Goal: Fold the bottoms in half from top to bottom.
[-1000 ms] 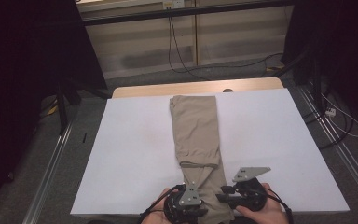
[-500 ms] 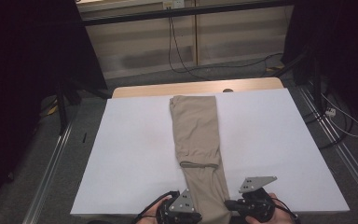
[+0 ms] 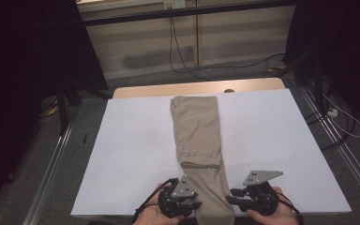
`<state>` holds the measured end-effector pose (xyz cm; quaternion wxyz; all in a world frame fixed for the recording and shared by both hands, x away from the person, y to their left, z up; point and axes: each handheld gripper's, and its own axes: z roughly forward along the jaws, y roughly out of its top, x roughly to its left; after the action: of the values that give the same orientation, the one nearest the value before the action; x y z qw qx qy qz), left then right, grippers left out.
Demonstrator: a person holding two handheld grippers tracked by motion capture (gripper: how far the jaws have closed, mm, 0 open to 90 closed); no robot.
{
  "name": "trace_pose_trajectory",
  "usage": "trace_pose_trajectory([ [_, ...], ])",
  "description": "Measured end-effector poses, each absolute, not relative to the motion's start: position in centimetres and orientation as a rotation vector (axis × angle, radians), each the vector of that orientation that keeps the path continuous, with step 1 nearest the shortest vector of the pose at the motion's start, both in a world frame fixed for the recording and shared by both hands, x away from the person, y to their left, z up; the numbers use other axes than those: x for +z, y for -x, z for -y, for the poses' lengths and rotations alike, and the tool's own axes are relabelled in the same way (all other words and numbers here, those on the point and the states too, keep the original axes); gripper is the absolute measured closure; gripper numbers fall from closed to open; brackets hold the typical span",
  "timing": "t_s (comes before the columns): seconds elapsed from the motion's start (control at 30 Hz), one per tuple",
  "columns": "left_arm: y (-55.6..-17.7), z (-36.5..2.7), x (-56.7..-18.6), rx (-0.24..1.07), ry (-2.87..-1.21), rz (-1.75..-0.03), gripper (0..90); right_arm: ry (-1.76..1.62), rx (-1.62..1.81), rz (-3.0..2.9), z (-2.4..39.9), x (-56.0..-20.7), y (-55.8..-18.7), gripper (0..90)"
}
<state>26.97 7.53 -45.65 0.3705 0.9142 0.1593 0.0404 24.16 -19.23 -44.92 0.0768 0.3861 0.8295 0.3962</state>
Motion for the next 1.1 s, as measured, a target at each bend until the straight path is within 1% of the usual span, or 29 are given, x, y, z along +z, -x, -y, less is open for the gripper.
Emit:
trace_pose_trajectory([
  [0.03,-26.9,-7.6,-45.6,0.091,-2.353,-0.402,72.0,-1.148,1.180,-2.479,18.9,-44.9,-24.9,65.3],
  [0.07,-26.9,-7.7,-45.5,0.072,-2.358,-0.418,78.2,-1.146,1.165,-2.463,18.7,-44.8,-25.7,65.0],
  [0.1,-26.9,-7.9,-45.5,0.060,-2.360,-0.427,79.9,-1.130,1.155,-2.448,18.5,-44.8,-26.5,66.4],
  [0.17,-27.0,-8.3,-45.4,0.023,-2.358,-0.432,79.8,-1.109,1.150,-2.431,18.2,-44.8,-28.1,67.7],
  [0.2,-27.1,-8.6,-45.3,0.013,-2.344,-0.446,76.8,-1.100,1.135,-2.419,18.1,-44.8,-28.8,68.5],
  [0.23,-27.3,-8.9,-45.1,0.018,-2.321,-0.464,71.6,-1.093,1.122,-2.409,18.0,-44.8,-29.5,68.5],
  [0.27,-27.6,-9.2,-44.8,0.037,-2.306,-0.472,67.7,-1.093,1.127,-2.398,18.0,-44.8,-30.0,68.4],
  [0.3,-27.9,-9.5,-44.5,0.067,-2.282,-0.491,64.1,-1.100,1.124,-2.390,17.9,-44.6,-30.6,66.4],
  [0.33,-28.3,-9.8,-44.1,0.106,-2.268,-0.493,61.3,-1.098,1.129,-2.385,17.8,-44.4,-30.9,65.0],
  [0.47,-31.2,-10.3,-43.1,0.266,-2.203,-0.561,53.6,-0.980,1.172,-2.386,16.8,-43.6,-32.0,64.2],
  [0.53,-32.6,-10.0,-43.2,0.394,-2.149,-0.612,42.1,-0.959,1.172,-2.402,16.4,-43.9,-32.8,62.5],
  [0.57,-33.4,-9.6,-43.4,0.393,-2.164,-0.600,40.6,-0.953,1.162,-2.411,16.2,-44.2,-33.2,61.6],
  [0.6,-33.9,-9.4,-43.6,0.382,-2.169,-0.596,42.6,-0.930,1.128,-2.430,15.9,-44.6,-33.5,60.8],
  [0.63,-34.5,-9.1,-43.7,0.399,-2.188,-0.593,42.0,-0.930,1.100,-2.428,15.8,-44.8,-33.7,58.7],
  [0.67,-35.0,-8.9,-44.0,0.419,-2.189,-0.601,41.8,-0.940,1.094,-2.429,15.7,-45.0,-33.8,54.8],
  [0.7,-35.5,-8.7,-44.3,0.401,-2.185,-0.612,42.0,-0.926,1.088,-2.436,15.5,-45.1,-33.8,52.2],
  [0.8,-36.6,-8.4,-45.2,0.407,-2.219,-0.634,45.6,-0.899,1.049,-2.438,15.4,-45.4,-33.7,51.2],
  [0.83,-36.8,-8.5,-45.4,0.396,-2.214,-0.639,51.0,-0.900,1.037,-2.432,15.6,-45.5,-33.7,54.8],
  [0.87,-37.0,-8.5,-45.4,0.389,-2.208,-0.649,54.8,-0.911,1.035,-2.418,15.8,-45.7,-33.9,56.5],
  [0.9,-37.1,-8.5,-45.3,0.381,-2.205,-0.654,56.2,-0.941,1.078,-2.415,16.2,-45.8,-34.2,60.4],
  [0.93,-37.2,-8.5,-45.0,0.384,-2.191,-0.662,60.3,-0.952,1.101,-2.414,16.5,-45.7,-34.4,66.9],
  [0.97,-37.4,-8.6,-44.8,0.371,-2.169,-0.674,65.1,-0.947,1.098,-2.401,16.6,-45.6,-34.4,71.2],
  [1.03,-37.9,-8.7,-44.5,0.358,-2.147,-0.676,65.5,-0.957,1.120,-2.381,16.9,-45.2,-34.5,74.1],
  [1.1,-38.1,-8.7,-44.7,0.343,-2.149,-0.667,66.0,-0.952,1.113,-2.378,17.1,-45.2,-34.6,75.0],
])
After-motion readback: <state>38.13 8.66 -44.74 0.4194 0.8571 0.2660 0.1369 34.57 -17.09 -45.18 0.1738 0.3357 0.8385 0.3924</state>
